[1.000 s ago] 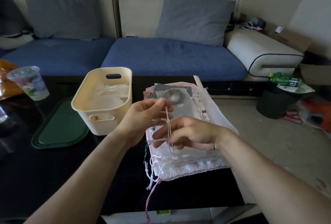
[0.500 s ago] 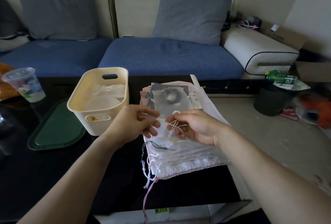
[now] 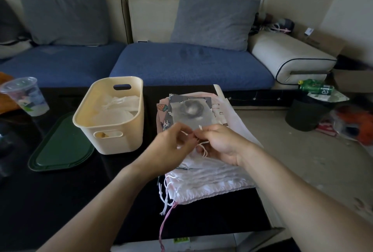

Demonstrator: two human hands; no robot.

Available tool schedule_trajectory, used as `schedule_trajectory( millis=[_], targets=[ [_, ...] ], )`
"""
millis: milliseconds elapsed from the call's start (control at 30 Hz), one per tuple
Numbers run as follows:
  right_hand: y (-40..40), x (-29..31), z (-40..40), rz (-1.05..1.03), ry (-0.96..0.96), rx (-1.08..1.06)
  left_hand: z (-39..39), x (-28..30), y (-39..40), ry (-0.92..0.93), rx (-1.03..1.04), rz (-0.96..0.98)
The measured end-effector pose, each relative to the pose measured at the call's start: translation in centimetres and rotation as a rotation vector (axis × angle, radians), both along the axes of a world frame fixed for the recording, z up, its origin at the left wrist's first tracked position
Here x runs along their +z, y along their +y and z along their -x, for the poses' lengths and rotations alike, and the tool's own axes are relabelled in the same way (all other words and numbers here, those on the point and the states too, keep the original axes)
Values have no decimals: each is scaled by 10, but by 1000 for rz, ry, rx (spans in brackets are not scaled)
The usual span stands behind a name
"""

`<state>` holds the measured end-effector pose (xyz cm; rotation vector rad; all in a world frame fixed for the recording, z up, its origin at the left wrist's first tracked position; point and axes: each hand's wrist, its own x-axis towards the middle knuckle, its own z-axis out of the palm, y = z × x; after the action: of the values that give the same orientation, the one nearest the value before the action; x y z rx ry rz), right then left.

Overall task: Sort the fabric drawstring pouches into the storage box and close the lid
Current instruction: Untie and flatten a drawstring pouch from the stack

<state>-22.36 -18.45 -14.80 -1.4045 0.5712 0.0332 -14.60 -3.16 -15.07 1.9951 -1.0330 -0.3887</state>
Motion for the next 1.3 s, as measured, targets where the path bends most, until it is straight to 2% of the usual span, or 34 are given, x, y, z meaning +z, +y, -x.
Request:
schedule_trajectory(
  millis=[133,333,467,633,833,967,1100,1200,1300],
  targets=[
    [3,-2,2,92,30,-18,0,-4,-2,152,-111,-66],
    [4,-1,3,112,53,-41,1,-4,-6,109,-78,-11],
    [4,-2,4,149,45,-40,-3,-3,-6,78,-79,-62],
    [8,-2,4,294,76,0,-5,0,-2,62,-103,-132],
    [12,-5,-2,353,31,-49,2,-7,-8,-212,84,71],
    [8,-7,-7,340,-48,-111,4,-8,-8,-383,71,195],
    [3,-11,-11,334,-7,-122,7,-12,-10,-516,11,164],
    [0,-9,-11,290,-20,-120,6,-11,-9,-446,19,63],
    [-5,-3,-9,263,22,-59,3,-3,-10,-149,16,-40]
  ],
)
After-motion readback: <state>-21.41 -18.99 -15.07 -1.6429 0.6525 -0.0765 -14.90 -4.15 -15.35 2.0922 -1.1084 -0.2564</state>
